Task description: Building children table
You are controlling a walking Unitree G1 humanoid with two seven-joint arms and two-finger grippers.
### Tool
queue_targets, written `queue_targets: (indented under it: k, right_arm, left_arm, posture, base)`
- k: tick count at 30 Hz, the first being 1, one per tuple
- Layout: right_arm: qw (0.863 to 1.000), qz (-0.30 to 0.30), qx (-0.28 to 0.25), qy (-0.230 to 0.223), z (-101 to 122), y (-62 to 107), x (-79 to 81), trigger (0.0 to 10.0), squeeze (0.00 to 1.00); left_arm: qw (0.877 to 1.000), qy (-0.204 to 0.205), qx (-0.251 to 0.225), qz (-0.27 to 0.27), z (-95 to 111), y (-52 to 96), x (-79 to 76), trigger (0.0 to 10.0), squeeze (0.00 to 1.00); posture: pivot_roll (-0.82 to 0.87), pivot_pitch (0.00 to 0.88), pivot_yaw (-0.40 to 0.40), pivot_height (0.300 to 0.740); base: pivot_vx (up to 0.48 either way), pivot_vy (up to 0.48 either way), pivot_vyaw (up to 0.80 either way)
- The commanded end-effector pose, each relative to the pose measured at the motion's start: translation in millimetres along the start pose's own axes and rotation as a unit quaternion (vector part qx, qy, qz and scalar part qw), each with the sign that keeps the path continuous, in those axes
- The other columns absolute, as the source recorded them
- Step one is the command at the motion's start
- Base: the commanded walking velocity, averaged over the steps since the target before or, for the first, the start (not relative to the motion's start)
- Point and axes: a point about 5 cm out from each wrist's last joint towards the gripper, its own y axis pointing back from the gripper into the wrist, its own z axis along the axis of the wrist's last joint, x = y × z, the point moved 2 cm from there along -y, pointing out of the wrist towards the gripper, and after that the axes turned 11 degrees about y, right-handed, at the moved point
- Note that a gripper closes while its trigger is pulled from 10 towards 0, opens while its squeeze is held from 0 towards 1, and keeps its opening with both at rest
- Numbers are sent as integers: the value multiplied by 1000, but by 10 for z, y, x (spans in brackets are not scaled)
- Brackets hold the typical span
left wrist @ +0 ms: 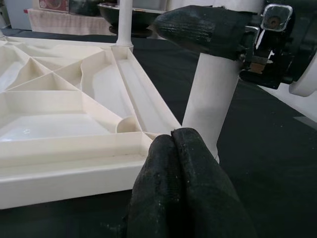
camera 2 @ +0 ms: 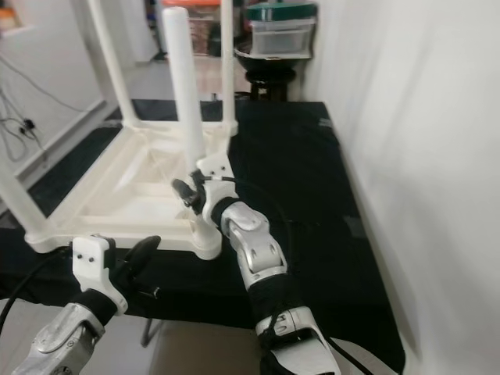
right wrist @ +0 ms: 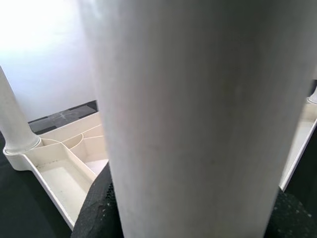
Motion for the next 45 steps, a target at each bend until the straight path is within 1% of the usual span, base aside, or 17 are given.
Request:
queue_targets:
  k: [1,4,5,10,11,14,15,19,20,25,31,32,33,35,36,39,45]
  right_arm:
    - [998,5,52,-32,-233,24,34,10000,255]
    - [999,18,36,-33,-141,51,80,10000,255]
    - [998,43,13,-34,-46,29,66,10000,1000]
    - [980,184,-78,-15,283,1,56,10000,1000]
    - [970,224,-94,4,328,18,77,10000,0]
    - [952,285,-108,27,365,58,122,10000,0]
    - [931,344,-108,54,342,103,173,10000,0]
    - [920,373,-103,65,308,131,199,10000,0]
    - [918,379,-99,59,285,126,197,0,0]
    - [915,390,-95,40,206,121,184,0,0]
    - [938,338,-72,26,81,65,152,0,0]
    - [969,244,-32,20,-43,-20,135,0,0]
    - [996,85,26,-11,-217,-67,28,0,0]
    - [996,85,26,-11,-217,-67,28,0,0]
    - [997,10,71,-31,-379,10,26,0,0]
    - [995,-13,87,-45,-463,91,80,0,0]
    - [997,11,75,-28,-478,150,84,0,0]
  left_arm:
    - [1000,-1,4,3,-16,-3,6,10000,0]
    - [1000,0,4,3,-16,-2,5,10000,0]
    - [1000,0,5,1,-16,-5,5,10000,0]
    - [1000,1,5,-1,-15,-18,8,10000,0]
    - [1000,1,5,0,-14,-20,11,10000,0]
    - [1000,1,5,0,-16,-22,16,10000,0]
    - [1000,1,5,1,-16,-22,19,10000,0]
    - [1000,1,5,1,-16,-22,20,10000,0]
    - [1000,2,5,1,-17,-20,21,10000,0]
    - [1000,2,5,1,-18,-14,22,10000,0]
    - [1000,3,6,1,-23,-15,18,10000,0]
    - [1000,3,5,1,-22,-10,14,10000,0]
    - [1000,3,5,1,-21,-5,11,10000,0]
    - [1000,3,5,1,-21,-5,11,10000,0]
    - [1000,2,4,1,-15,-1,9,10000,0]
    - [1000,2,4,2,-14,1,12,10000,0]
    - [1000,2,8,-4,-31,-19,6,10000,0]
  posture:
    - [-11,25,27,740]
    - [-11,25,27,740]
    - [-15,22,30,740]
    - [-15,17,28,740]
    - [-13,15,26,740]
    - [-7,11,26,740]
    - [-5,10,25,740]
    - [-5,10,25,740]
    - [0,11,25,740]
    - [0,12,25,740]
    - [0,12,25,740]
    - [0,20,10,740]
    - [-1,22,9,740]
    - [-1,22,9,740]
    - [0,29,10,740]
    - [-10,34,25,740]
    - [-20,17,23,740]
  base:
    - [0,0,0]
    - [0,0,0]
    - [0,0,0]
    - [0,0,0]
    - [0,0,0]
    - [0,0,0]
    - [0,0,0]
    - [0,0,0]
    - [0,0,0]
    - [0,0,0]
    - [0,0,0]
    - [0,0,0]
    - [0,0,0]
    - [0,0,0]
    - [0,0,0]
    - [0,0,0]
    - [0,0,0]
